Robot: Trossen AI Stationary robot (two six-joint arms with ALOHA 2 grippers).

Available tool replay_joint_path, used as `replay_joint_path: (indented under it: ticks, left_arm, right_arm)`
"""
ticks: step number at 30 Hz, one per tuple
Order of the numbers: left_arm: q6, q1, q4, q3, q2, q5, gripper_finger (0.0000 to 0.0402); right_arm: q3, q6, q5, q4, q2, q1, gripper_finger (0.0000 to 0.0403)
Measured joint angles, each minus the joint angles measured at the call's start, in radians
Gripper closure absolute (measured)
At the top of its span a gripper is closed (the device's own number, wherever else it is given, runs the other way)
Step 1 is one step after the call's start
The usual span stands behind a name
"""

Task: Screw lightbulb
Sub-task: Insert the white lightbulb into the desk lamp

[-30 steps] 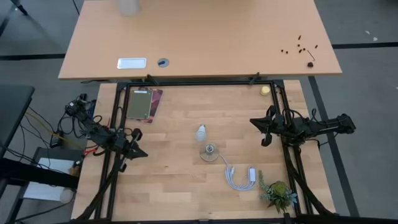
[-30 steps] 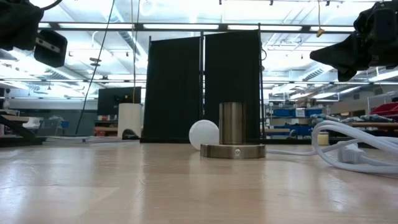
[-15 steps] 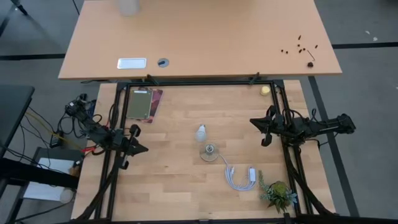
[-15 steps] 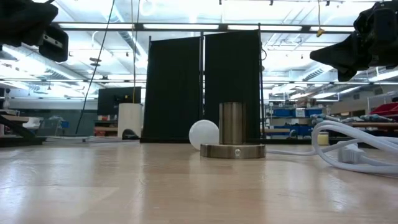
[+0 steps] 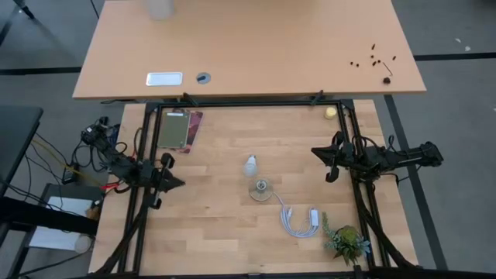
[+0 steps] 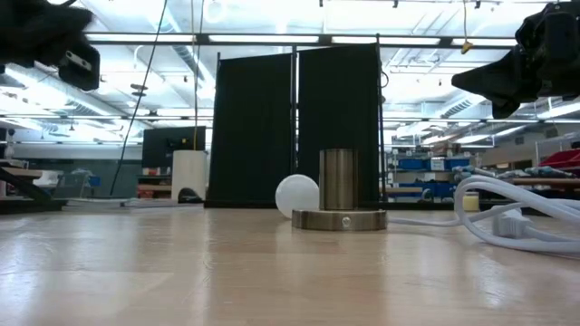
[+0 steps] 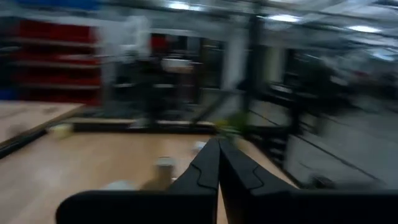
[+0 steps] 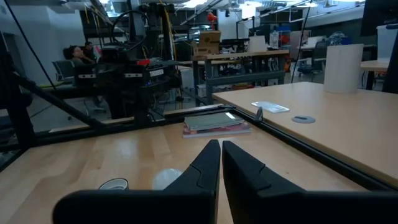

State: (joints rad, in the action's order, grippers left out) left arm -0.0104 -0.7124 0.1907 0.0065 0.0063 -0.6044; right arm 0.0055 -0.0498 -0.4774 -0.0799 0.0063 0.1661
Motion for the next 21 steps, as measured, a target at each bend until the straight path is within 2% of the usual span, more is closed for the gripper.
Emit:
replay_joint_path:
  ticks: [3, 7, 12, 17, 21]
  left_arm:
    - [-0.020, 0.001, -0.017, 0.000, 0.002, -0.127, 0.0386]
    - [-0.027, 0.000, -0.038, 0.000, 0.032, -0.168, 0.0364]
    - [-0.024, 0.000, -0.009, 0.000, 0.100, -0.243, 0.0316]
    - [-0.042, 0.000, 0.025, 0.009, 0.176, -0.243, 0.0275]
    - [-0.053, 0.000, 0.030, 0.040, 0.223, -0.228, 0.0269]
  right_arm:
    - [0.000, 0.000, 0.000, 0.000, 0.000, 0.000, 0.0375]
    - [0.000, 0.000, 0.000, 0.000, 0.000, 0.000, 0.0375]
    - [0.000, 0.000, 0.000, 0.000, 0.000, 0.000, 0.0375]
    - [0.000, 0.000, 0.000, 0.000, 0.000, 0.000, 0.0375]
    - [0.000, 0.000, 0.000, 0.000, 0.000, 0.000, 0.0375]
